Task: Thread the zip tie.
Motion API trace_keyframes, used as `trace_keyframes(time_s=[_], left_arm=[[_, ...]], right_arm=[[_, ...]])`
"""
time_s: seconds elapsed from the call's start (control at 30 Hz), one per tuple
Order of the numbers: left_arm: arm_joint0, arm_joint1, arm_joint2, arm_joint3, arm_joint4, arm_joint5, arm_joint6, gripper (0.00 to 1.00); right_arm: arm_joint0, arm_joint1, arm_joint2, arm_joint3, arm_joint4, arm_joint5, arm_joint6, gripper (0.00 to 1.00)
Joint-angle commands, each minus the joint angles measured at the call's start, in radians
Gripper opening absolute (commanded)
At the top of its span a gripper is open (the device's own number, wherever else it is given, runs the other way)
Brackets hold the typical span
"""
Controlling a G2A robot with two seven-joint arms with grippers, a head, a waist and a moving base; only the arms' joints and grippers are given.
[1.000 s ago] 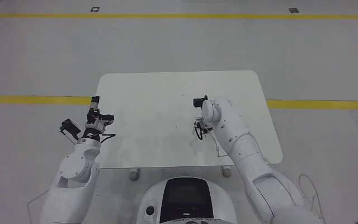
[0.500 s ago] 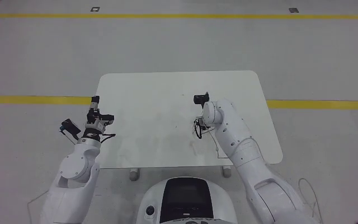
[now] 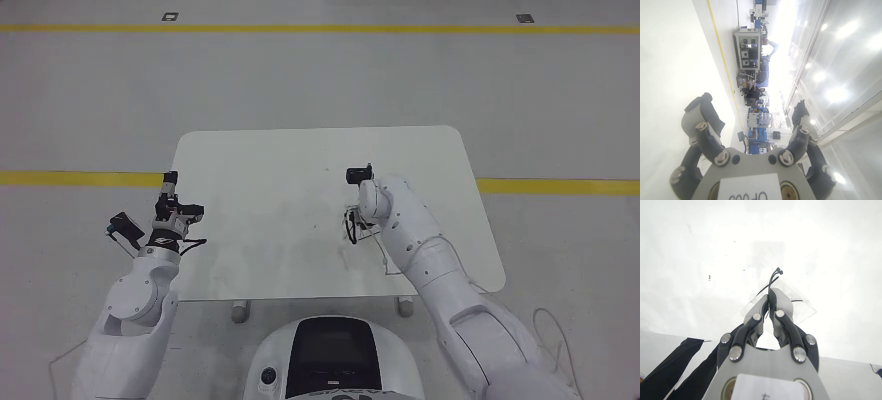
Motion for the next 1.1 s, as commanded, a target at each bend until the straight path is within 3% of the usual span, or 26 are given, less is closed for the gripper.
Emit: trace_keyframes(time_s=[0.0,0.2,0.7,1.07], left_arm=[[0.0,0.0,0.0,0.0,0.0,0.0,0.0,1.0],[0.0,0.0,0.0,0.0,0.0,0.0,0.0,1.0],[0.0,0.0,0.0,0.0,0.0,0.0,0.0,1.0],[0.0,0.0,0.0,0.0,0.0,0.0,0.0,1.0]], right_arm=[[0.006,-0.001,-0.004,0.012,0.003,0.003,-0.002,0.0],[0.019,-0.004,-0.008,0.041,0.018,0.008,-0.008,0.2],[0.024,0.0,-0.009,0.059,0.033,0.005,-0.009,0.14],[0.003,0.007,-0.009,0.005,0.041,-0.009,0.026,0.16]])
